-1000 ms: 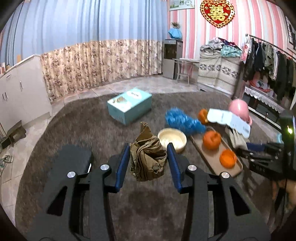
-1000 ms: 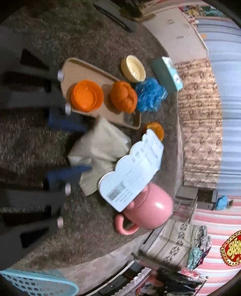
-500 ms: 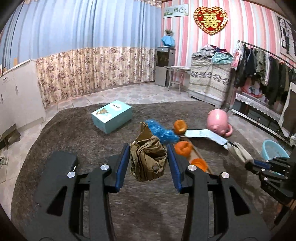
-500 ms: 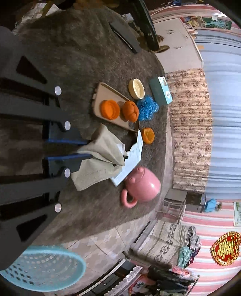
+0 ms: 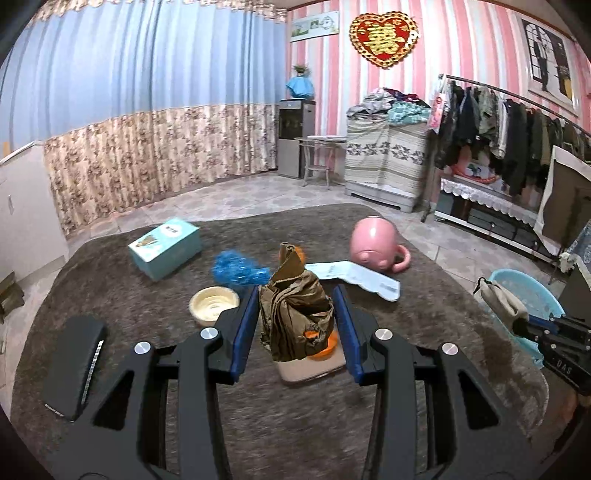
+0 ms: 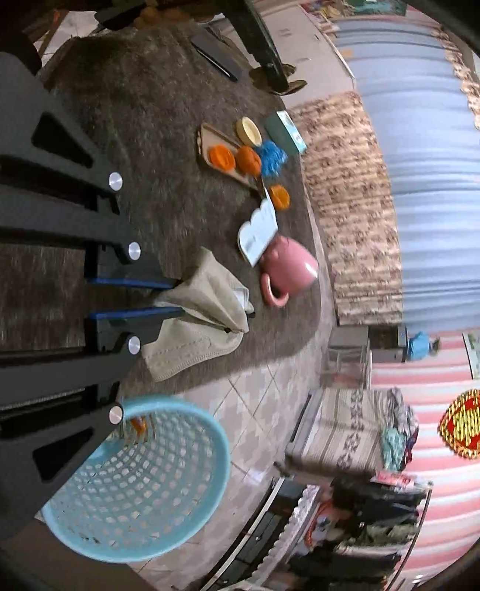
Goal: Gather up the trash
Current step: 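Carry the rag and grey cloth over the blue basket and open both grippers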
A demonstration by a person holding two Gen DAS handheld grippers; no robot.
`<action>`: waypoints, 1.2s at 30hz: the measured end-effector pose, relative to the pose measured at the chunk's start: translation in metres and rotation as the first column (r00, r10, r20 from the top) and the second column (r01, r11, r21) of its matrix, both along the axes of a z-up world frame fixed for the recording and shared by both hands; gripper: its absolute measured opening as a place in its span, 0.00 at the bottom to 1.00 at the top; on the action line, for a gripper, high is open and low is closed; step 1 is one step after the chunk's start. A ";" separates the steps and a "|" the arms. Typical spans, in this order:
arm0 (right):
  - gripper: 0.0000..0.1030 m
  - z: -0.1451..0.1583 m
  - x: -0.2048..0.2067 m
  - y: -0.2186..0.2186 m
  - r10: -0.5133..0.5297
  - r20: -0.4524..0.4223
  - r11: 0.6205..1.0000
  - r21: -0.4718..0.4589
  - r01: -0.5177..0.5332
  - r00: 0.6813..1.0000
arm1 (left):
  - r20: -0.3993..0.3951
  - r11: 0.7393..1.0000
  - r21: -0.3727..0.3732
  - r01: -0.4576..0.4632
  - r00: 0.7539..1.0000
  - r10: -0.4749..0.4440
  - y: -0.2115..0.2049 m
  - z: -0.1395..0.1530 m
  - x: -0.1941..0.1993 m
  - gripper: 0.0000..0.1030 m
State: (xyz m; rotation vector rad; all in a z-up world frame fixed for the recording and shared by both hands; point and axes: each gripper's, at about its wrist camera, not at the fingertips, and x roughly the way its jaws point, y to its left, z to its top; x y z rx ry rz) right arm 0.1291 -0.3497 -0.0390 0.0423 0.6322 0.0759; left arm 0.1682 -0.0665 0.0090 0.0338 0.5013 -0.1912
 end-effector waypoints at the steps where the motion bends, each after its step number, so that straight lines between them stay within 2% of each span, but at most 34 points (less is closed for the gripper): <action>1: 0.10 0.000 0.000 -0.007 -0.021 0.005 1.000 0.000 0.021 1.000 | -0.002 1.000 -0.001 0.006 1.000 -0.006 -0.005 0.000 0.002 0.39; 5: 0.10 0.002 0.001 -0.028 -0.105 0.019 0.994 -0.008 0.105 0.994 | 0.004 0.999 -0.011 0.053 0.999 -0.053 -0.037 0.005 0.009 0.39; 11: 0.10 0.001 -0.004 -0.069 -0.255 0.031 0.967 -0.008 0.255 0.966 | 0.030 0.993 -0.007 0.118 0.993 -0.118 -0.091 0.005 0.018 0.39; 15: 0.10 -0.002 -0.013 -0.101 -0.371 0.033 0.929 0.016 0.370 0.928 | 0.022 0.986 -0.029 0.167 0.986 -0.166 -0.125 0.001 0.024 0.39; 19: 0.10 -0.003 -0.020 -0.124 -0.458 0.043 0.889 0.031 0.458 0.888 | 0.023 0.977 -0.021 0.213 0.977 -0.212 -0.158 -0.003 0.028 0.39; 21: 0.10 -0.004 -0.020 -0.131 -0.483 0.044 0.876 0.026 0.482 0.875 | 0.026 0.972 -0.014 0.234 0.972 -0.234 -0.172 -0.004 0.029 0.39; 27: 0.10 -0.006 -0.014 -0.146 -0.503 0.039 0.864 0.016 0.503 0.863 | -0.001 0.953 -0.038 0.300 0.954 -0.300 -0.213 -0.008 0.034 0.40; 36: 0.10 -0.008 -0.033 -0.173 -0.553 0.043 0.833 0.043 0.552 0.832 | -0.015 0.922 0.003 0.387 0.922 -0.387 -0.263 -0.021 0.025 0.40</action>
